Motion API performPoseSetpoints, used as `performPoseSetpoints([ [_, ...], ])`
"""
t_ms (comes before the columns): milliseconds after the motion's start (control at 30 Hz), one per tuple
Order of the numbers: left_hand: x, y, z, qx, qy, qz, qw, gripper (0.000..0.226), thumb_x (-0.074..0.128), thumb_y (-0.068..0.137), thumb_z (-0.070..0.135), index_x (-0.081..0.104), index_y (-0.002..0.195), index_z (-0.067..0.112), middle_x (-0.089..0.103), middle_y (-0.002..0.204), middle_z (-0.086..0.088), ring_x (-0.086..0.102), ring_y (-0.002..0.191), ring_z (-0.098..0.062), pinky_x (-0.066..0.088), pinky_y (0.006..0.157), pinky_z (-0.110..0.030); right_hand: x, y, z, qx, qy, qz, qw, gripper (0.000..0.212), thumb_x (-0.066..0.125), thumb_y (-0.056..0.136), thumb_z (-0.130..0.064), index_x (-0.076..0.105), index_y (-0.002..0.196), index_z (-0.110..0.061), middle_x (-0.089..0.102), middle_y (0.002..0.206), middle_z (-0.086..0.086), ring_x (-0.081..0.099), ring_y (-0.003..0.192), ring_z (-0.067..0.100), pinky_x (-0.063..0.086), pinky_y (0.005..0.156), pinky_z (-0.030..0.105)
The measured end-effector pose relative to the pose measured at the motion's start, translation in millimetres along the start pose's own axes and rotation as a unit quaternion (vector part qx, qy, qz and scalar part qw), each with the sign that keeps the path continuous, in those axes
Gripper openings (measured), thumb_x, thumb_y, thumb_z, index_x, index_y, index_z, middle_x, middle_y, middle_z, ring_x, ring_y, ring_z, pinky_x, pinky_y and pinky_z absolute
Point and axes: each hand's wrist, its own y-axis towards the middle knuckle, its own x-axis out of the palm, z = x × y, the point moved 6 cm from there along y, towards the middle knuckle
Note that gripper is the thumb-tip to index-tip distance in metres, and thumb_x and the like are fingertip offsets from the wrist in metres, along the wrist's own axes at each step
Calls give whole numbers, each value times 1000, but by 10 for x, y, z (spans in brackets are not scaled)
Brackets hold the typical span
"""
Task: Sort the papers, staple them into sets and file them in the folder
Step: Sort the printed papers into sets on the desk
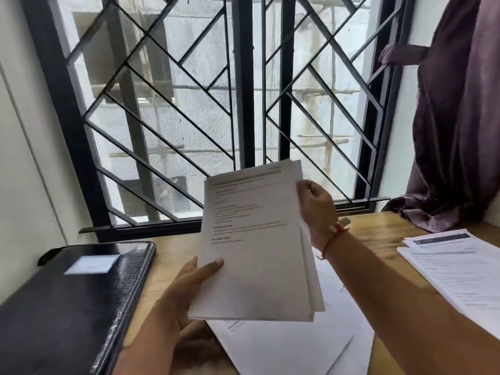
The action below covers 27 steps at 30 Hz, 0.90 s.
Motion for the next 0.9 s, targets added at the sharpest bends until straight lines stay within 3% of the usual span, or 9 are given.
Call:
performPoseSetpoints([
  [67,18,-2,-11,-9,6,-2,1000,52,75,79,11,59,127,0,68,116,-29,71,92,-41,61,69,-44,43,-47,-1,9,39,-32,999,23,60,97,-39,75,98,-21,73,84,3,64,74,17,56,68,34],
  [167,35,-2,-27,-10,-2,-7,1000,41,70,87,6,59,126,-3,68,115,-30,72,89,-40,61,67,-43,52,-158,-53,5,81,-71,994,30,52,101,-39,75,95,-19,72,80,1,64,72,18,53,63,29],
  [267,56,-4,-20,-3,-7,0,1000,35,61,90,6,60,124,-3,70,110,-30,72,84,-38,61,65,-43,57,-247,44,31,113,-139,983,50,37,101,-56,77,95,-27,76,95,6,70,82,22,56,70,35],
  [333,73,-7,-15,-2,-15,5,1000,36,61,89,7,61,123,-3,70,109,-29,72,83,-38,61,65,-43,50,-319,143,28,99,-178,979,54,40,96,-63,74,107,-22,74,105,11,71,94,26,56,79,41],
  [433,77,4,-19,0,-33,11,999,37,60,89,7,60,124,-5,69,109,-29,72,84,-39,61,66,-44,19,-484,366,32,50,-228,972,38,57,98,-40,61,122,-11,71,116,13,69,104,32,57,88,49],
  [567,102,10,-13,5,-46,13,999,32,58,92,6,61,122,-3,71,106,-26,72,82,-37,61,65,-43,-46,-636,677,33,6,-227,973,21,56,101,-17,58,122,-17,72,114,6,70,102,28,57,88,52],
  [767,135,38,-127,-19,-24,4,1000,37,61,94,10,59,131,6,68,121,-26,70,98,-39,61,76,-48,-143,-649,775,27,34,-194,980,19,50,103,-14,58,120,-14,73,108,8,71,96,31,60,79,47],
  [900,183,48,-157,-17,11,-1,1000,35,62,93,7,60,127,11,70,118,-21,71,95,-35,61,76,-48,-140,-627,836,30,36,-204,978,21,50,103,-13,58,121,-16,74,108,6,72,95,30,60,76,44],
])
